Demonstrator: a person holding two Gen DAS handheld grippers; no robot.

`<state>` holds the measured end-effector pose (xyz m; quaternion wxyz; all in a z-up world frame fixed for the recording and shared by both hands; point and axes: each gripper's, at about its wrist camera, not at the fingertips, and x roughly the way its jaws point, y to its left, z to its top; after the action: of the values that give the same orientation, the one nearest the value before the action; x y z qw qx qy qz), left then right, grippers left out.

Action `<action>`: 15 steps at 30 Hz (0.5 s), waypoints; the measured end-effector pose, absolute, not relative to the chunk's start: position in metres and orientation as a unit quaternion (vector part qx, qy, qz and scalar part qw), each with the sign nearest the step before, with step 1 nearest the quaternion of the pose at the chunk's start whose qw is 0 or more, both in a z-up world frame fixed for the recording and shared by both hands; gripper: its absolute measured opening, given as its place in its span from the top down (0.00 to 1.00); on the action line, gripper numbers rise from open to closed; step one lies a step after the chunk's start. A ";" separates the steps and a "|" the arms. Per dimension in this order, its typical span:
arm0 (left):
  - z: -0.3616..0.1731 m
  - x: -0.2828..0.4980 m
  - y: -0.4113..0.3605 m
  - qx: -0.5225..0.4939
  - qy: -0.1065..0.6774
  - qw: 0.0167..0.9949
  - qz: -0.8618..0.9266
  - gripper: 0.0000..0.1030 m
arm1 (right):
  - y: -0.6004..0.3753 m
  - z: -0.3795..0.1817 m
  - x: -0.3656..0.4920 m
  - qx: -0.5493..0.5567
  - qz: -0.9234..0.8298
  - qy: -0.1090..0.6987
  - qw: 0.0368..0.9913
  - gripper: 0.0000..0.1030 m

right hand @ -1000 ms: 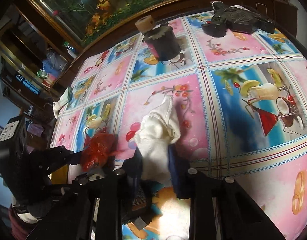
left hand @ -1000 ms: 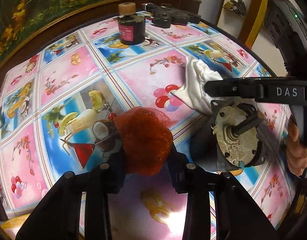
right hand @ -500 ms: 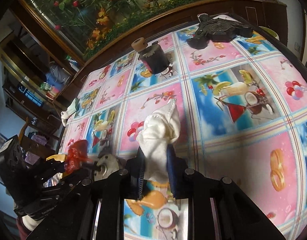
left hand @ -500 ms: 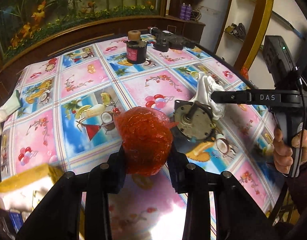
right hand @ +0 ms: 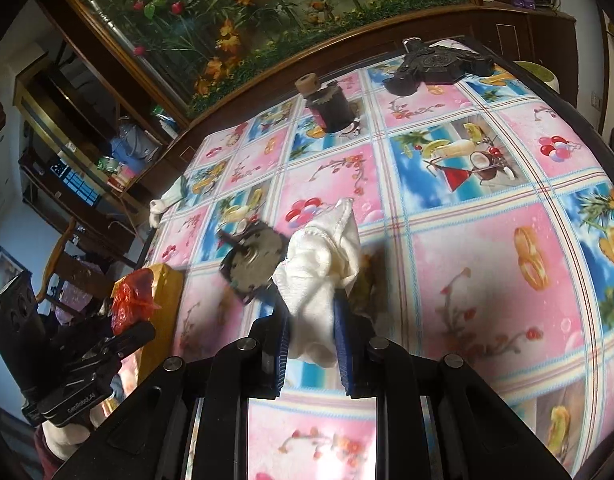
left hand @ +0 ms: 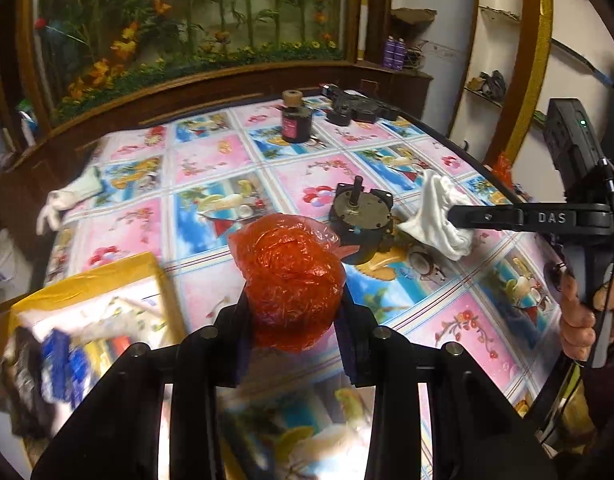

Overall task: Organize soft objects
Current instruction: 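Carry the red bag over the box with left while right carries the white cloth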

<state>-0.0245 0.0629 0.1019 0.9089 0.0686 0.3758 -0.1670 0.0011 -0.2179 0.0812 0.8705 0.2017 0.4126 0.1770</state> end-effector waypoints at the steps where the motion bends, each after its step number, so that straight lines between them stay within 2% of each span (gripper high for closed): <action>1: 0.105 -0.035 0.065 0.069 0.367 0.914 -0.156 0.68 | -0.217 0.084 -0.005 0.199 0.181 0.410 0.871 0.81; 15: 0.108 -0.120 0.139 0.003 0.330 0.944 -0.012 0.68 | -0.152 0.104 -0.062 0.151 0.238 0.407 0.869 0.81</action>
<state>-0.1204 0.1392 0.1076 0.9440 0.0029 0.3298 -0.0123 -0.0616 -0.1525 0.1044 0.8688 0.1514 0.4073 0.2376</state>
